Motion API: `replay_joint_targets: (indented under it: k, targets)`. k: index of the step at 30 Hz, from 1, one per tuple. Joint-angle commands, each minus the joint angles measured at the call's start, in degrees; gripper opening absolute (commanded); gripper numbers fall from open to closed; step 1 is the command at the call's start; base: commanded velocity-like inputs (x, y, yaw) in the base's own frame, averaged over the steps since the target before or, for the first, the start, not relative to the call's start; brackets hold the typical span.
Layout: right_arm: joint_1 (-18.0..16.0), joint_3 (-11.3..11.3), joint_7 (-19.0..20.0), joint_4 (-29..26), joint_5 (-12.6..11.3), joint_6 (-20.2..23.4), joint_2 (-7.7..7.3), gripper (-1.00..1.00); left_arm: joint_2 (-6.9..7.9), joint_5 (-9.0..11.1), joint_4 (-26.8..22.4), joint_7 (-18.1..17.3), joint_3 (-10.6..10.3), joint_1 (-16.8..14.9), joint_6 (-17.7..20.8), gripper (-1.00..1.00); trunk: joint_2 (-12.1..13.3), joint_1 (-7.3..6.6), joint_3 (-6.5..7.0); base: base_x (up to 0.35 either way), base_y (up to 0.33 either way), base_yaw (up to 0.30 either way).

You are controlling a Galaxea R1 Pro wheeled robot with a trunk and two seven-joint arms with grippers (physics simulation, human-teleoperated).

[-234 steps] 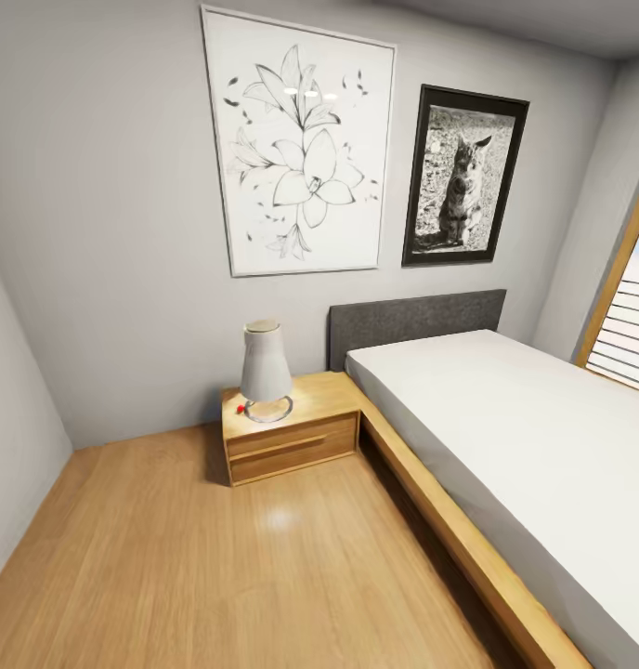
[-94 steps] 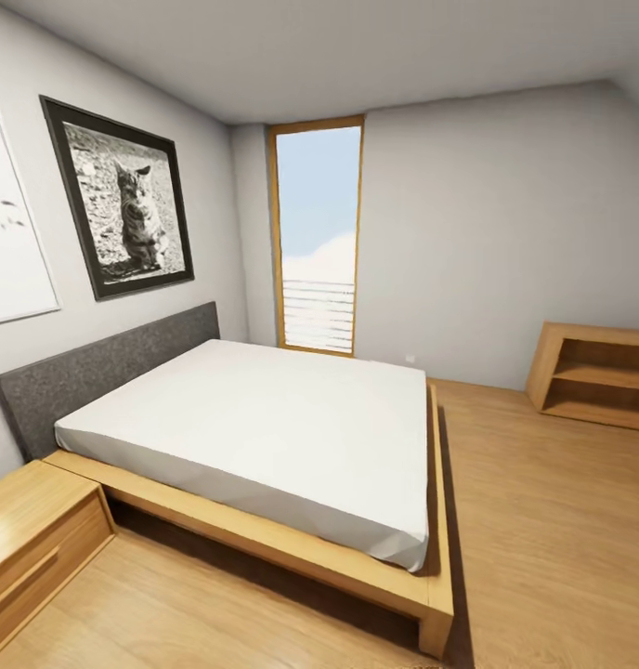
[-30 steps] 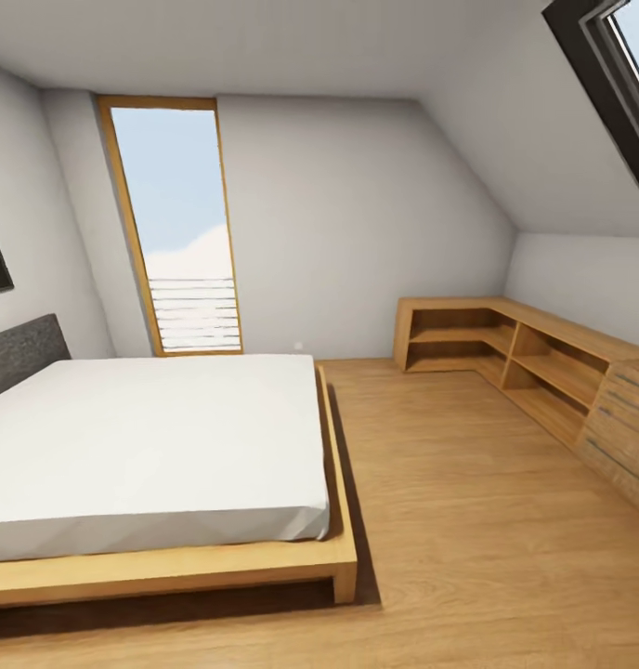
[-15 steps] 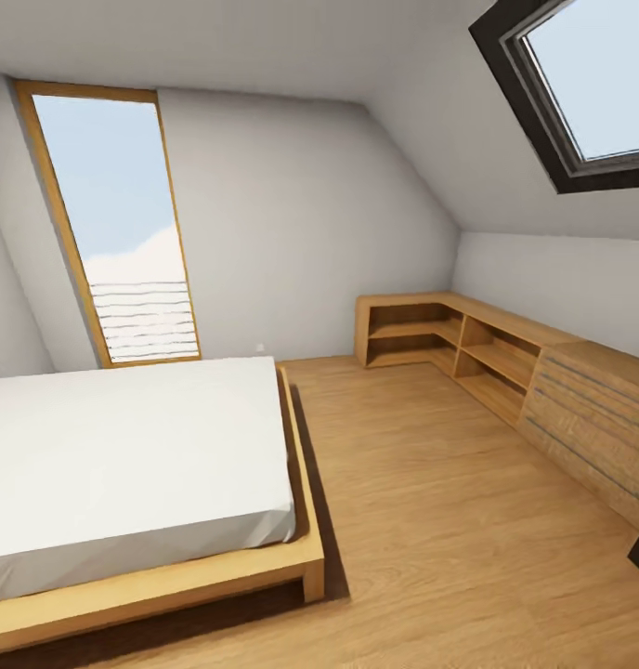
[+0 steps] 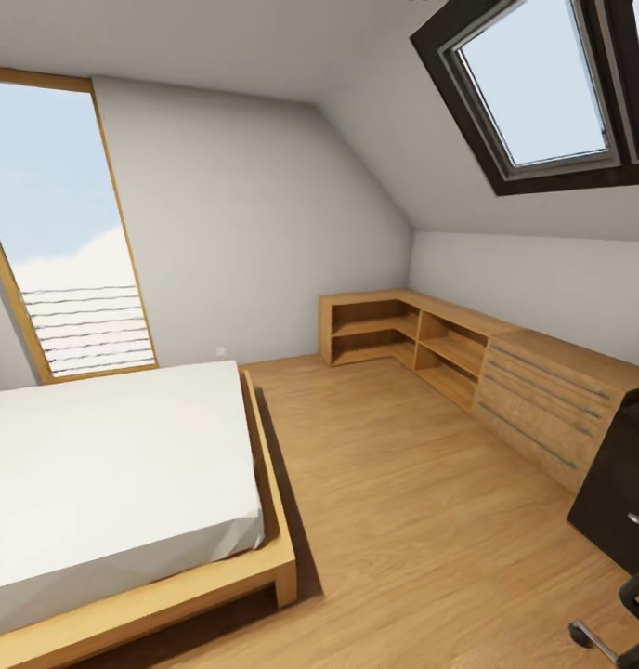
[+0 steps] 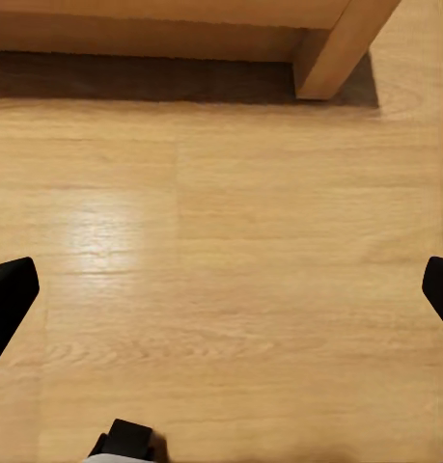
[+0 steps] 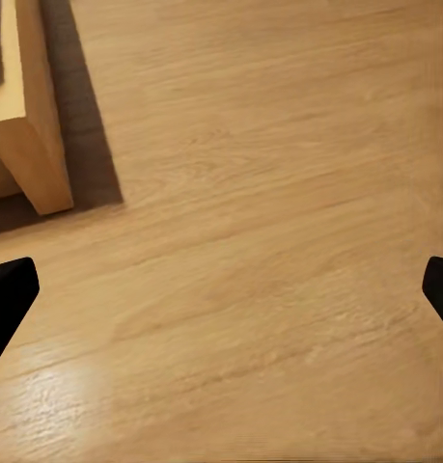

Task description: In the bedroom, organize the workspace by keeping the computer under the desk, ensuring the monitor is on the desk, placing the keyboard on the desk next to the monitor, placing the mouse on the desk next to the keyboard, moving the folder from the swivel chair onto the desk next to the mouse, stacking the notebook on top of the folder with the pen on top of the notebook, and positioning the swivel chair next to the desk.

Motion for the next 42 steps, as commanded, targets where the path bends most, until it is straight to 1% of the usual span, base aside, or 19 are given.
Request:
replay_joint_targets:
  k: [1,7,21,31,37,42]
  targets:
    - [0.0,0.0,0.0,0.0,0.0,-0.2,0.00,1.00,-0.02,0.0,0.0,0.0,0.1,0.0,-0.2,1.00,0.0,0.00,-0.07,0.000,0.242,-0.284]
    - [0.0,0.0,0.0,0.0,0.0,-0.2,0.00,1.00,-0.02,0.0,0.0,0.0,0.1,0.0,-0.1,1.00,0.0,0.00,-0.07,0.000,0.212,-0.284]
    - [-0.1,0.2,0.0,0.1,0.1,-0.2,-0.01,1.00,-0.02,0.0,0.0,0.0,0.1,0.0,-0.1,1.00,0.0,0.00,-0.07,0.000,0.009,-0.284]
    - [-0.1,0.2,0.0,0.1,0.1,-0.3,0.00,1.00,-0.02,0.0,0.0,0.0,0.1,0.0,-0.1,1.00,0.0,0.00,-0.07,0.014,0.260,-0.284]
    - [-0.1,0.2,0.0,0.2,0.1,-0.2,0.00,1.00,-0.02,0.0,0.0,0.0,0.0,0.0,-0.1,1.00,0.0,0.00,-0.07,0.190,0.272,-0.284]
    - [-0.1,0.2,0.0,0.2,0.1,-0.2,0.07,1.00,-0.02,0.0,0.0,0.0,0.0,0.0,-0.1,1.00,0.0,0.00,-0.07,0.227,0.121,-0.289]
